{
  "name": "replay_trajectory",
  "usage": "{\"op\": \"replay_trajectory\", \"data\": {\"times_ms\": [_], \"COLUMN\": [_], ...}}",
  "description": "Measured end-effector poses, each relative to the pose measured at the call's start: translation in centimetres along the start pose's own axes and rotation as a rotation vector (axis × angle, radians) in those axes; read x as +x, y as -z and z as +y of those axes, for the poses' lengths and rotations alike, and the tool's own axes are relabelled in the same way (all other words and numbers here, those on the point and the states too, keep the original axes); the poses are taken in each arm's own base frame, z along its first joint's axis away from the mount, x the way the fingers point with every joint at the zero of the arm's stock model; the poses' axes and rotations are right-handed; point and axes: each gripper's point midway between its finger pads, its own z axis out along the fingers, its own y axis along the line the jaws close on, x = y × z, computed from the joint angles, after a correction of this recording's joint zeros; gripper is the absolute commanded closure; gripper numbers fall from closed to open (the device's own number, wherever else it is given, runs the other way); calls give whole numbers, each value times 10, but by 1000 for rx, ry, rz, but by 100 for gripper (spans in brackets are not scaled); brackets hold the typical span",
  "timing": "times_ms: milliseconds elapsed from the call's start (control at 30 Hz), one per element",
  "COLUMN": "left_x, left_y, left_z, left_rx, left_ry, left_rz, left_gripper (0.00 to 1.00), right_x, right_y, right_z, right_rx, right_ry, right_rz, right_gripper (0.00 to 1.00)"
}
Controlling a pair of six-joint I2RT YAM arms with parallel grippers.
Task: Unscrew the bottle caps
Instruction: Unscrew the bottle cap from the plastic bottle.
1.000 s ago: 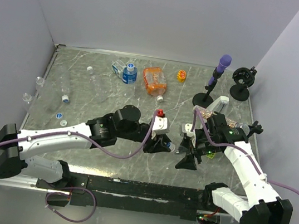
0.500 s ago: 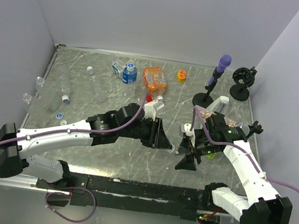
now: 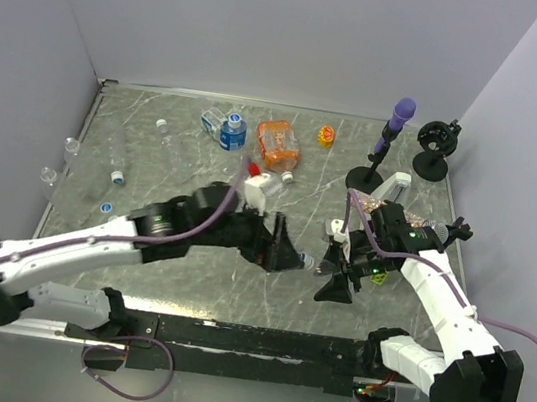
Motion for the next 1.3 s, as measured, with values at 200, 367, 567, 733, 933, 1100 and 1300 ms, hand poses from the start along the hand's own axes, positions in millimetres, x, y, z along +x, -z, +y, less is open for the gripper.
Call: {"op": "replay_trajectory", "data": {"times_ms": [200, 367, 567, 733, 933, 1100, 1300], "left_x": [-16, 4, 9, 12, 14, 11, 11], "left_y": [58, 48, -1, -29, -40, -39, -38], "left_z": [-15, 4, 17, 24, 30, 29, 20], "left_rx": [171, 212, 209, 228, 255, 286, 344], "left_ry": [-287, -591, -860, -973, -1001, -998, -979], "left_rz": [-252, -261, -118, -53, -16, -17, -25], "left_gripper": [3, 2, 5, 15, 26, 31, 47], "right_x": [0, 0, 1, 1, 2, 2, 2], "right_y": [0, 0, 0, -1, 0, 0, 0], "right_z": [-1, -1, -1, -1, -2, -2, -2], "right_rx": [-1, 0, -1, -1, 2, 2, 2], "right_ry": [-3, -1, -3, -7, -9, -9, -9], "right_rz": [1, 1, 2, 4, 4, 4, 4], "right_gripper": [90, 90, 90, 90, 90, 90, 90]}}
